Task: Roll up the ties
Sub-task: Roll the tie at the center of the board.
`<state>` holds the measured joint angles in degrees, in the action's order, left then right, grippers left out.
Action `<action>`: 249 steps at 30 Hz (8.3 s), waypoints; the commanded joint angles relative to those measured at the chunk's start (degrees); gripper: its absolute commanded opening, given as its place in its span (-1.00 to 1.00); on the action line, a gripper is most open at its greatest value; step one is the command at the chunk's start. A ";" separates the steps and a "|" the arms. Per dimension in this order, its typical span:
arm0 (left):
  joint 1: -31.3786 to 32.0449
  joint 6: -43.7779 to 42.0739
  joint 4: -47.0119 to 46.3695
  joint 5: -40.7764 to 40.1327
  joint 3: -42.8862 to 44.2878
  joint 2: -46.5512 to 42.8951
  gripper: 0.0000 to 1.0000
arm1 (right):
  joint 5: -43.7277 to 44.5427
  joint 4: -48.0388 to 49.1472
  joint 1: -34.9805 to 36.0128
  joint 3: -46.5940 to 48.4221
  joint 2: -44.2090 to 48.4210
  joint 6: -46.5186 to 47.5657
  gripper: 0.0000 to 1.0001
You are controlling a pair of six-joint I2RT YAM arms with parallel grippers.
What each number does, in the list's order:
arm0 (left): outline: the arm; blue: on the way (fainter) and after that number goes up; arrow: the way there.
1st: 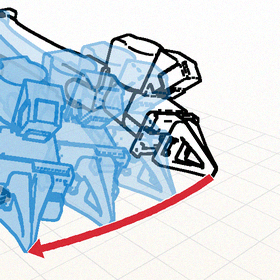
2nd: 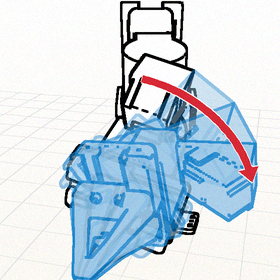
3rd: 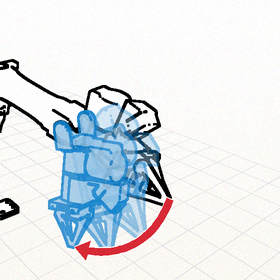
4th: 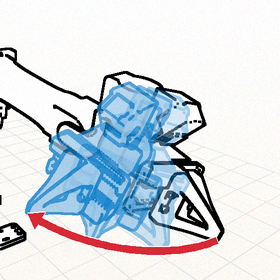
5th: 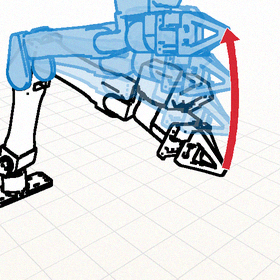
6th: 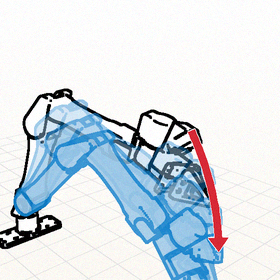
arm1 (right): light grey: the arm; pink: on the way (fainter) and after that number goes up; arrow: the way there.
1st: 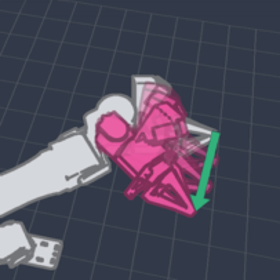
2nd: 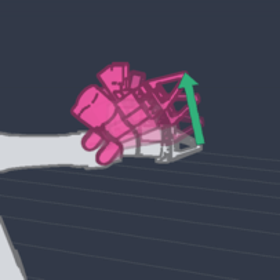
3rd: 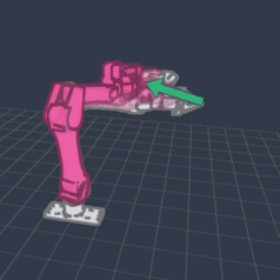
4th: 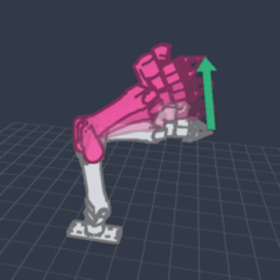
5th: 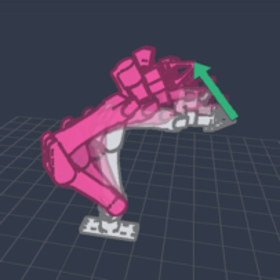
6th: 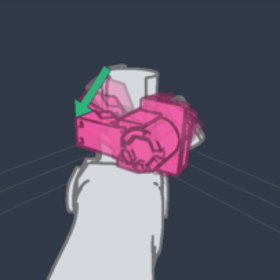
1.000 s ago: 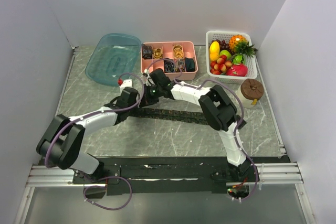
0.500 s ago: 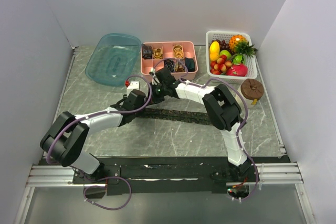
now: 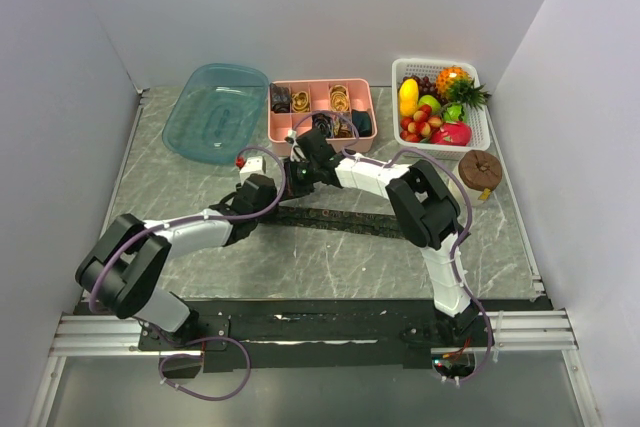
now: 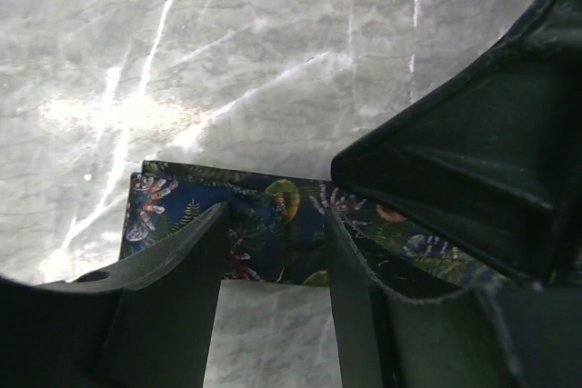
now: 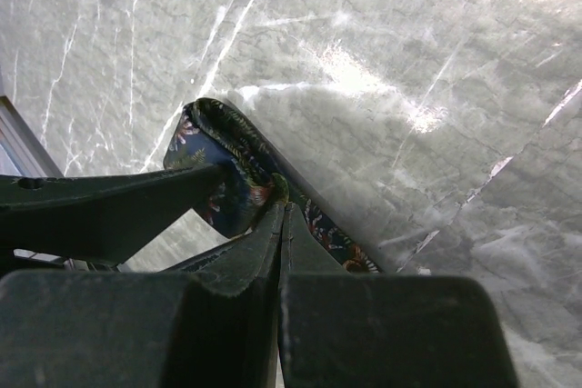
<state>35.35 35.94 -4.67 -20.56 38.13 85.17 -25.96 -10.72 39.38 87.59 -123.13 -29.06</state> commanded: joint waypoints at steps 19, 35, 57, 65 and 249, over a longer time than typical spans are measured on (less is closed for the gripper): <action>-0.98 1.67 4.14 -5.11 2.48 -13.09 0.85 | -2.43 4.74 0.00 -2.87 6.24 0.93 -1.00; -27.70 7.91 -8.22 32.93 -11.32 -14.77 0.75 | -1.38 1.93 4.22 3.99 3.16 2.95 -1.00; -33.24 11.69 -20.21 45.17 -16.68 -1.85 0.40 | 0.73 -0.26 5.98 3.20 0.09 4.18 -1.00; -33.24 11.34 -19.24 44.64 -16.77 -2.72 0.36 | 0.73 0.17 6.41 2.32 -1.23 3.84 -1.00; 15.01 0.00 16.97 -17.42 18.05 1.50 0.99 | -5.59 22.59 -8.26 -23.78 16.34 -6.19 -1.00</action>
<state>52.03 36.58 14.94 -40.75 58.72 91.50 -30.85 9.87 31.09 64.03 -110.24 -35.35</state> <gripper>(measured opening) 0.979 0.006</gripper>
